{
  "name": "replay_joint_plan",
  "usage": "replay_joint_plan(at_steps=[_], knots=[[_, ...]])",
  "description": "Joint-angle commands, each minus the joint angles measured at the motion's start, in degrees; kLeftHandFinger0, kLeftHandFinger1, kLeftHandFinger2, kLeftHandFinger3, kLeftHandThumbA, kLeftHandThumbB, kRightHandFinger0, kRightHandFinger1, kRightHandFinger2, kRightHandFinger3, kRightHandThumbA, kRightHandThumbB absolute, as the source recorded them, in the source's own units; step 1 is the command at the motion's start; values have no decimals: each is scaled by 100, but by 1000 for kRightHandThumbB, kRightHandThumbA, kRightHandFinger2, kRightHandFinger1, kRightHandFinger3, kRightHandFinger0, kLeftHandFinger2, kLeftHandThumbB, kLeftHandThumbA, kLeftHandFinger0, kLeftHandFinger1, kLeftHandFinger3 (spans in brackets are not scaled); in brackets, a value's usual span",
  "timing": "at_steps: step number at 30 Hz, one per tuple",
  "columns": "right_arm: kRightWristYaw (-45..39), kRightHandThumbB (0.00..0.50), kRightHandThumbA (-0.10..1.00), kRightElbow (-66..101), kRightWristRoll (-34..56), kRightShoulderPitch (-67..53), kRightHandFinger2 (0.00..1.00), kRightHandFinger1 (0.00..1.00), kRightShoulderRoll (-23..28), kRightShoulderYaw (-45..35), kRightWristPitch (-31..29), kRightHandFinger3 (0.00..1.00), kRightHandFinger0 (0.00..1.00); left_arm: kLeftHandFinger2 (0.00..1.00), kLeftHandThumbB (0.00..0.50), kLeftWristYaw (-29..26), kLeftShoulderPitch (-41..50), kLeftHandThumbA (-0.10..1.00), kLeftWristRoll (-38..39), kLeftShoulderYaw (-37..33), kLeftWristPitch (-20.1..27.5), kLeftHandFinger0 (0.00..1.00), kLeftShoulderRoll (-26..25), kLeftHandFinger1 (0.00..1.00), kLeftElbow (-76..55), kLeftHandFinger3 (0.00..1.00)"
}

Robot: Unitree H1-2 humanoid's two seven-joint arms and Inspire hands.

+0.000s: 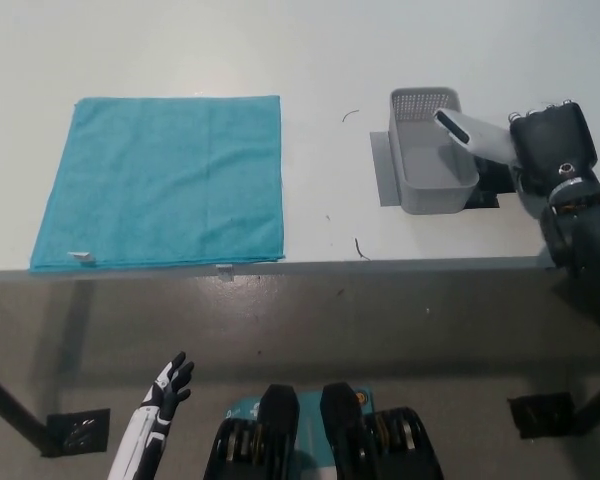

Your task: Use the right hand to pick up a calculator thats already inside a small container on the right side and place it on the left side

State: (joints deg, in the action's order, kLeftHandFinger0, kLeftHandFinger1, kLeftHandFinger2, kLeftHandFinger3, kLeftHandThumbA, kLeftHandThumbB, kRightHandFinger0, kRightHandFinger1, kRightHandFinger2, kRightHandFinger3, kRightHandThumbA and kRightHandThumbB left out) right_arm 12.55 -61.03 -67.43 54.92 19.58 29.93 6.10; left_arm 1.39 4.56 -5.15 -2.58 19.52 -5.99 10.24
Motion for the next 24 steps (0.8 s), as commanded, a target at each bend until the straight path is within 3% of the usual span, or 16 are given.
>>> replay_joint_plan(at_steps=[1, 3, 4, 5, 6, 8, 11, 13, 24], knots=[[1973, 129, -100, -169, 1425, 558, 620, 236, 56, -900, -1665, 99, 0, 1000, 0, 66, -47, 1000, 49, 16, 138, 1000, -79, 1000, -240, 1000], [1682, 135, -100, -2, 1778, 544, 734, 304, 32, -1228, -1794, 239, 0, 1000, 0, 68, -60, 1000, 56, 18, 89, 1000, -81, 1000, -258, 1000], [1630, 137, -100, 60, 1908, 535, 774, 336, 23, -1357, -1872, 445, 0, 1000, 0, 69, -63, 1000, 58, 18, 93, 1000, -83, 1000, -244, 1000], [1585, 128, -100, 102, 1978, 536, 767, 333, 10, -1466, -1882, 538, 0, 1000, 0, 67, -70, 1000, 50, 16, 119, 1000, -87, 1000, -218, 1000], [1320, 106, -100, 209, 2260, 552, 804, 393, -10, -1700, -1977, 726, 0, 1000, 0, 67, -75, 1000, 44, 14, 122, 1000, -89, 1000, -227, 1000], [996, 113, -100, 111, 2775, 649, 761, 395, -52, -2099, -2401, 846, 0, 1000, 0, 53, -81, 1000, 35, 19, 122, 1000, -84, 1000, -226, 1000], [292, 147, -100, 108, 3424, 773, 687, 360, -135, -2618, -2409, 746, 0, 1000, 0, 40, -77, 1000, 3, 15, 123, 1000, -85, 1000, -232, 1000], [-2, 182, -100, 219, 3708, 821, 647, 312, -200, -2897, -2168, 591, 0, 1000, 0, 49, -75, 1000, 16, 11, 135, 1000, -85, 1000, -229, 1000], [-218, 167, -100, 201, 3918, 919, 633, 257, -322, -3345, -2102, 613, 0, 1000, 0, 36, -129, 1000, 2, 5, 184, 1000, -76, 1000, -195, 1000]])
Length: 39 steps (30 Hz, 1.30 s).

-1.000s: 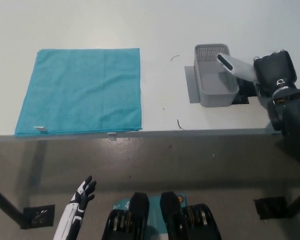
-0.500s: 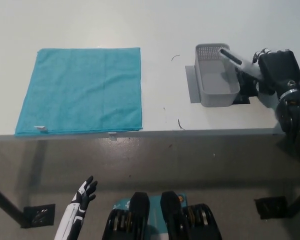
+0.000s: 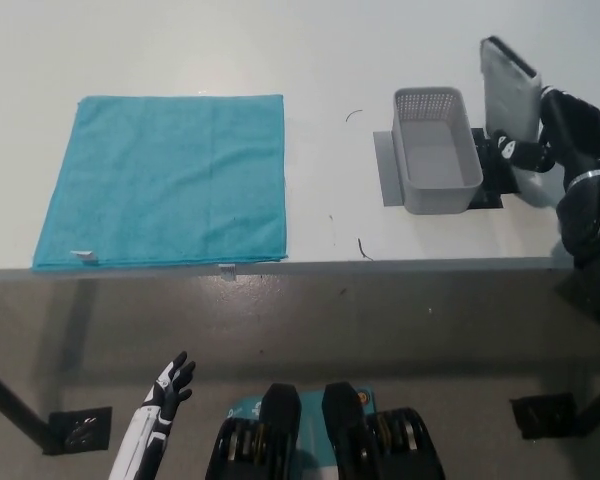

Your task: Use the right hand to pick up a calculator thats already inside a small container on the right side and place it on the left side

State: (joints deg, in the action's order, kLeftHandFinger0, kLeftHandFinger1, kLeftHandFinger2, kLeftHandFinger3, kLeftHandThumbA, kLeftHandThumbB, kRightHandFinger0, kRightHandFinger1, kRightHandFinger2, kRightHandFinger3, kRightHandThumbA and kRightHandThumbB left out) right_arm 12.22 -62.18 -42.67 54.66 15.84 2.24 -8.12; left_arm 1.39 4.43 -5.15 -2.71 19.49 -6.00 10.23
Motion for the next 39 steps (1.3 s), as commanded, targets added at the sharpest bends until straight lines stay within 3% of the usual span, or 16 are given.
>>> replay_joint_plan(at_steps=[1, 6, 11, 13, 16, 18, 20, 24, 27, 29, 32, 34, 39], knots=[[-172, 167, -100, 317, 1438, 954, 619, 240, 45, -586, -657, 612, 0, 1000, 0, 43, -121, 1000, 6, 16, 192, 1000, -81, 1000, -189, 1000], [-150, 166, -100, 259, 1565, 977, 573, 197, 32, -654, -659, 565, 0, 1000, 0, 66, -122, 1000, 75, 25, 201, 1000, -79, 1000, -191, 1000], [-868, 130, -100, 130, 2706, 1091, 562, 205, -80, -1399, -418, 540, 0, 1000, 0, 61, -118, 1000, 62, 28, 187, 1000, -88, 1000, -188, 1000], [-1192, 143, -100, 49, 3300, 1179, 682, 330, -87, -1878, -258, 660, 6, 1000, 0, 57, -105, 1000, 57, 21, 196, 1000, -76, 1000, -188, 1000], [-1114, 126, -100, 189, 3326, 1212, 698, 333, -71, -2004, -13, 785, 0, 1000, 0, 35, -80, 1000, 30, 25, 225, 1000, -75, 1000, -189, 1000], [-1176, 119, -100, 402, 3495, 1201, 661, 287, -59, -2166, 129, 732, 0, 1000, 0, 42, -75, 1000, 40, 24, 213, 1000, -75, 1000, -191, 1000], [-1324, 118, -100, 376, 3748, 1235, 699, 298, -29, -2357, 7, 658, 0, 1000, 0, 57, -82, 1000, 54, 31, 181, 1000, -94, 1000, -213, 1000], [-1262, 128, -100, 506, 3575, 1275, 679, 308, 2, -2254, 32, 645, 0, 1000, 0, 72, -80, 1000, 95, 46, 127, 1000, -102, 1000, -223, 1000], [-1353, 100, -100, 863, 3405, 1234, 697, 319, -103, -1964, 81, 680, 0, 1000, 0, 59, -83, 1000, 43, 30, 172, 1000, -104, 1000, -193, 1000], [-1398, 118, -100, 1083, 3481, 1254, 673, 338, -264, -1875, 217, 672, 0, 1000, 0, 40, -56, 1000, -7, 7, 182, 1000, -86, 1000, -196, 1000], [-1506, 105, -100, 1345, 3751, 1305, 774, 464, -475, -1871, 589, 758, 0, 1000, 0, 44, -48, 1000, 2, -4, 172, 1000, -72, 1000, -195, 1000], [-1495, 114, -100, 1145, 3786, 1426, 715, 433, -575, -1806, 299, 719, 0, 1000, 0, 30, -52, 1000, -14, 0, 193, 1000, -73, 1000, -205, 1000], [-1338, 108, -100, 1380, 3626, 1537, 708, 415, -814, -1442, 316, 747, 0, 1000, 0, 60, -68, 1000, -4, 12, 144, 1000, -127, 1000, -254, 1000]])
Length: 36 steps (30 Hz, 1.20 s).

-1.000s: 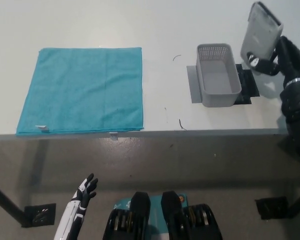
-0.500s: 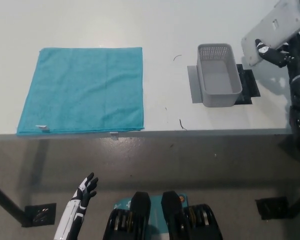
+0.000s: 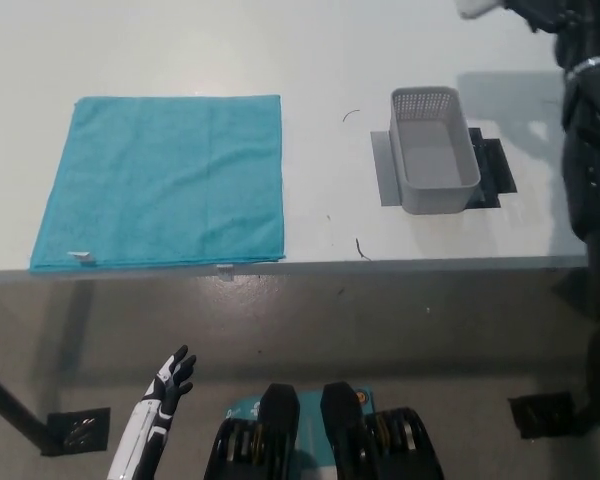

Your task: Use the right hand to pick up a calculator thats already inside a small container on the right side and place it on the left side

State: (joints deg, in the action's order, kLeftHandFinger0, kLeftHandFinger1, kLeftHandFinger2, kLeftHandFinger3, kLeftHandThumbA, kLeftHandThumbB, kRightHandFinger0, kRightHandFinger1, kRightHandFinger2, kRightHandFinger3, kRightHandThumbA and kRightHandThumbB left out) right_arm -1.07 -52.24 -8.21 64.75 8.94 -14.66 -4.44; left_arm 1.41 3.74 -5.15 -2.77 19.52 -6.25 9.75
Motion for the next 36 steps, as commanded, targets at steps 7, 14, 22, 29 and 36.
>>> replay_joint_plan(at_steps=[7, 14, 22, 29, 36], knots=[[64, 147, -100, 341, 13, 685, 573, 292, -471, 884, -197, 586, 6, 1000, 0, 75, 11, 1000, -1, -4, 121, 1000, -138, 1000, -206, 1000], [243, 135, -100, -568, 186, 912, 587, 233, -1067, 1083, -379, 568, 0, 1000, 0, 45, 15, 1000, -117, -43, 124, 1000, -138, 1000, -220, 1000], [692, 152, -100, -1738, 46, 1219, 624, 242, -1680, 1320, -661, 561, 0, 1000, 0, 108, -44, 1000, -115, -71, 44, 1000, -187, 1000, -258, 1000], [1032, 174, -100, -2436, 22, 1417, 681, 271, -2067, 1483, -534, 611, 0, 1000, 0, 204, -75, 1000, -76, -116, 80, 1000, -208, 1000, -266, 1000], [1037, 157, -100, -2785, 72, 1385, 733, 283, -2269, 1547, -373, 689, 0, 1000, 0, 238, -106, 1000, -151, -162, 72, 1000, -209, 1000, -283, 1000]])
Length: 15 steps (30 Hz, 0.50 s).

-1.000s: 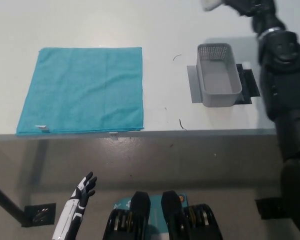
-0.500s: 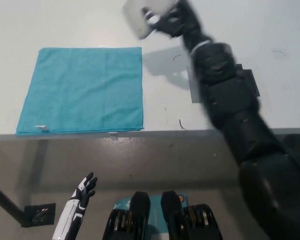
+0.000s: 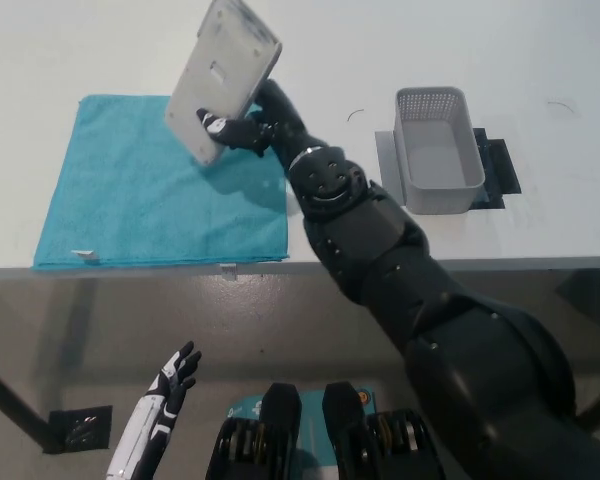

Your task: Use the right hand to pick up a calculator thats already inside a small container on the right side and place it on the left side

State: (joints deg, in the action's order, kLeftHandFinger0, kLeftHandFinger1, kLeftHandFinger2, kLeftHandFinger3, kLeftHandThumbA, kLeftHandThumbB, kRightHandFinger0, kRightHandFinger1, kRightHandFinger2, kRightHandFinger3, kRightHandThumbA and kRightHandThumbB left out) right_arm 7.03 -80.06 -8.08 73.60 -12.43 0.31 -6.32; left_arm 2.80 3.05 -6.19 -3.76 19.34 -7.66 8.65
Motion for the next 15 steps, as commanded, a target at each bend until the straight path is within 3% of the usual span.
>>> replay_joint_plan(at_steps=[1, 7, 10, 13, 14, 15], knots=[[232, 163, -100, -24, 57, 488, 734, 294, -139, 59, -174, 689, 0, 1000, 0, 99, -45, 1000, -55, -69, 85, 1000, -69, 1000, -172, 1000], [309, 174, -100, -173, 45, 342, 692, 278, -119, 135, 65, 603, 0, 1000, 0, 129, -55, 1000, -103, -142, 95, 1000, -110, 1000, -195, 1000], [338, 172, -100, -211, -37, 305, 704, 282, -76, 244, 196, 652, 0, 1000, 0, 133, -61, 1000, -146, -173, 96, 1000, -124, 1000, -229, 1000], [355, 180, -100, -245, -138, 311, 775, 383, -31, 396, 353, 749, 35, 1000, 1, 133, -75, 1000, -196, -196, 23, 1000, -132, 1000, -285, 1000], [350, 213, -15, -264, -199, 341, 1000, 673, -11, 492, 489, 1000, 307, 1000, 4, 124, -89, 1000, -217, -203, 47, 1000, -140, 1000, -279, 1000], [328, 217, 58, -271, -240, 363, 940, 661, 2, 555, 560, 935, 383, 1000, 3, 119, -98, 1000, -225, -208, 52, 1000, -143, 1000, -277, 1000]])
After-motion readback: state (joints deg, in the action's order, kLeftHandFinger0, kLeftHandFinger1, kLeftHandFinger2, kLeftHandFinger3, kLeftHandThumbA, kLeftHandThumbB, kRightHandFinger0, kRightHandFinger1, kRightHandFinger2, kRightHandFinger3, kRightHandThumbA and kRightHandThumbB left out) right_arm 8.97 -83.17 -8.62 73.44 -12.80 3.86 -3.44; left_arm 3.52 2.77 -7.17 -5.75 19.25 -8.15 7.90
